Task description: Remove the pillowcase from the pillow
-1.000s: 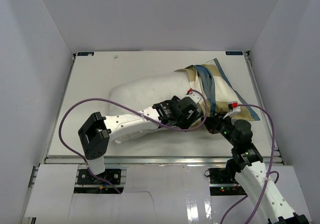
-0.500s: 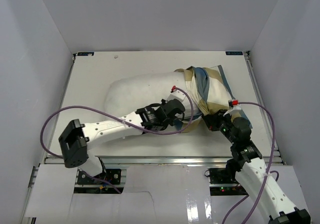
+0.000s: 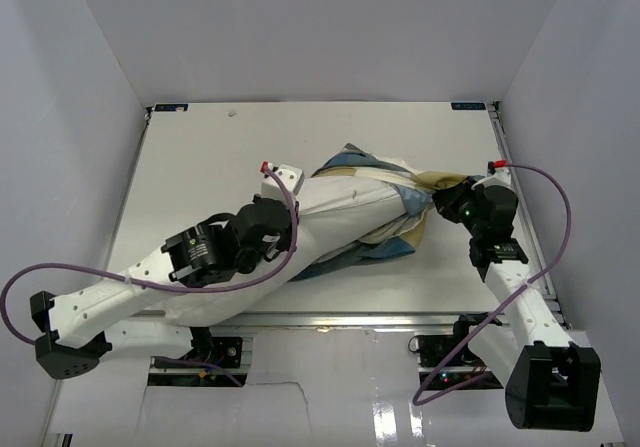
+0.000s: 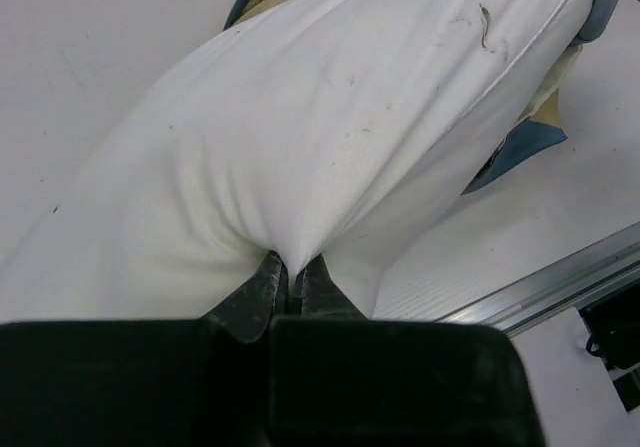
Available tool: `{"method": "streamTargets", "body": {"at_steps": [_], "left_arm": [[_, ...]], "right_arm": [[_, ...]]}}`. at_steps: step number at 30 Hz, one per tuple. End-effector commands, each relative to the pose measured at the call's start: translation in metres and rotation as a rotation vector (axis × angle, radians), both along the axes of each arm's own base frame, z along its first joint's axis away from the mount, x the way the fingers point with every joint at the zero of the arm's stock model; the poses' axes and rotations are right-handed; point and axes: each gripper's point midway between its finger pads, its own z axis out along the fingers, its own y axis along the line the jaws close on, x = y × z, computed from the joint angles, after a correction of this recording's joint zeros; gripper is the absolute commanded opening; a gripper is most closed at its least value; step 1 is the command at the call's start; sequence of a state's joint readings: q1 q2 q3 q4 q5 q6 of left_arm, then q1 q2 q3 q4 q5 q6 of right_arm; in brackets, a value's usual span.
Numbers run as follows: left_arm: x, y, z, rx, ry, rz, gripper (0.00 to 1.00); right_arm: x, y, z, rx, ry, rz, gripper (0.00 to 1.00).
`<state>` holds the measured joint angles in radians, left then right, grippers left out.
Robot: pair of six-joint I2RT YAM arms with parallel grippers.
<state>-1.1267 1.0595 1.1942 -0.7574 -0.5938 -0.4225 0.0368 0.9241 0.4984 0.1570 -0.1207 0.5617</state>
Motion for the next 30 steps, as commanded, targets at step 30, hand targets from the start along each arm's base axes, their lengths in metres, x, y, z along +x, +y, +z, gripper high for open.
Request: {"method": "streamTargets", "body": {"at_steps": [30], "left_arm": [[0.103, 0.09, 0.105, 0.021, -0.144, 0.388, 0.0]], "right_arm": [[0.01, -0.117, 0.128, -0.154, -0.237, -0.273, 0.08]]}}
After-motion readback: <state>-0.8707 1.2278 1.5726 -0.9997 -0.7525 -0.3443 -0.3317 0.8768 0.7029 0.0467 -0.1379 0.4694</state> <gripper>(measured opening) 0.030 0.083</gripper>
